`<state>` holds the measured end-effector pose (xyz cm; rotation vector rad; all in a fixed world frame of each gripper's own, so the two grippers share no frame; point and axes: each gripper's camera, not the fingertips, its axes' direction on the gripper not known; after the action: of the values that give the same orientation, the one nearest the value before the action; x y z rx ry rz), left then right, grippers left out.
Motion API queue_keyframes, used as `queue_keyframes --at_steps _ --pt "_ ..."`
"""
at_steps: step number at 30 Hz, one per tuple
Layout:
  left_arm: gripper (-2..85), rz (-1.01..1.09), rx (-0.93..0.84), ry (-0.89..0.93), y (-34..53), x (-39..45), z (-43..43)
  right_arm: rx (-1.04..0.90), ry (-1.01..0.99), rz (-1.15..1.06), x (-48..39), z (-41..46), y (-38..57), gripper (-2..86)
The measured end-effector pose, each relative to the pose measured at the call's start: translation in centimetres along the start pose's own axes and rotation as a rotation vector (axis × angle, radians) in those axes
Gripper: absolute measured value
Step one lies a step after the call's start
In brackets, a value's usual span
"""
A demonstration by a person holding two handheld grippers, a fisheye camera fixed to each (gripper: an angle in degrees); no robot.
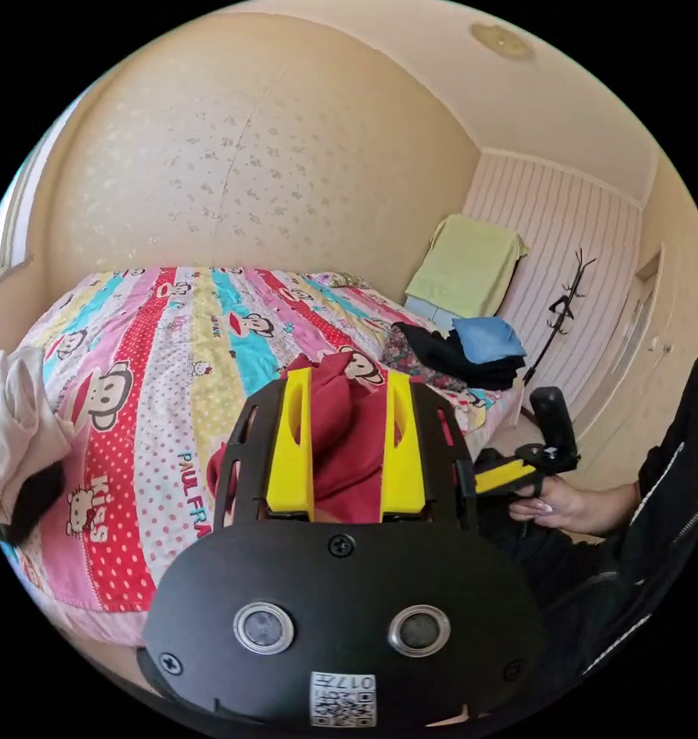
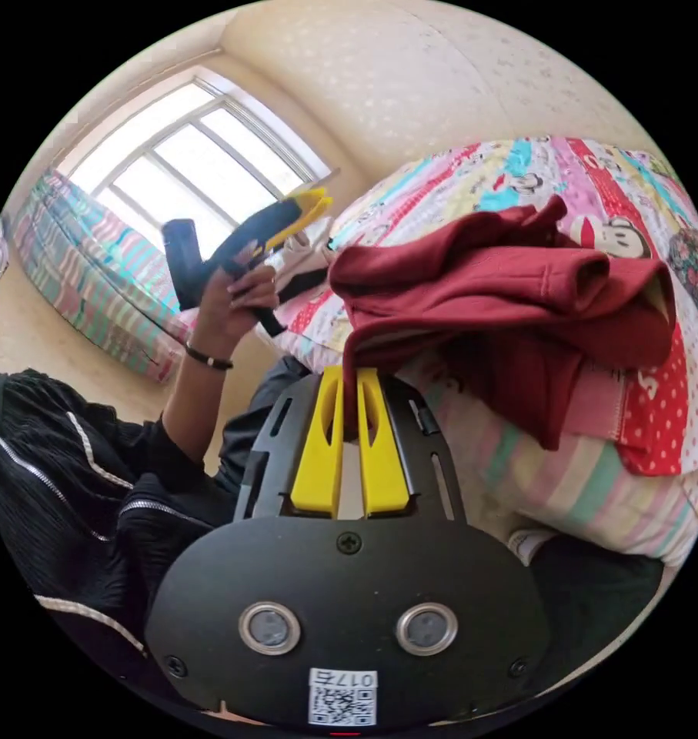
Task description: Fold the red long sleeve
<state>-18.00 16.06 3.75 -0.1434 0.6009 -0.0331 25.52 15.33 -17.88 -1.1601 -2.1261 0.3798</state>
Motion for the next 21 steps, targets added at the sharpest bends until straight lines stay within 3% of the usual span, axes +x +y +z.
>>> queue_keyframes --at_steps 2,3,4,5,9,13,16,21 --pt "13.6 0.082 -0.15 -0.048 -1.6 0.9 5.2 0.05 -0.108 0.05 2.3 -0.3 1.6 3.3" --pt "13.2 0.071 -0.326 -0.034 -2.2 0.7 9.1 0.06 -0.135 0.058 2.8 -0.6 1.8 3.2" --pt "10.7 -0.019 -0.47 -0.007 -2.2 -0.3 12.3 0.059 -0.168 0.068 3.6 -1.2 1.9 3.1" --pt "9.4 -0.069 -0.482 0.011 -2.1 -0.9 13.0 0.052 -0.174 0.062 4.2 -1.9 1.9 3.1" --pt "4.9 -0.344 -0.259 0.136 -0.9 -5.8 10.2 0.088 -0.179 -0.03 5.1 -5.4 2.8 2.7" --pt "4.2 -0.366 0.016 0.177 -0.8 -8.2 1.4 0.239 -0.241 -0.14 6.7 -10.2 4.4 1.8" --pt "4.3 -0.466 0.096 0.201 0.2 -10.2 -4.2 0.318 -0.164 -0.192 8.5 -12.2 4.0 1.6" --pt "4.3 -0.605 0.159 0.156 4.9 -12.2 -8.2 0.267 0.069 -0.197 12.1 -10.5 -1.1 3.8"
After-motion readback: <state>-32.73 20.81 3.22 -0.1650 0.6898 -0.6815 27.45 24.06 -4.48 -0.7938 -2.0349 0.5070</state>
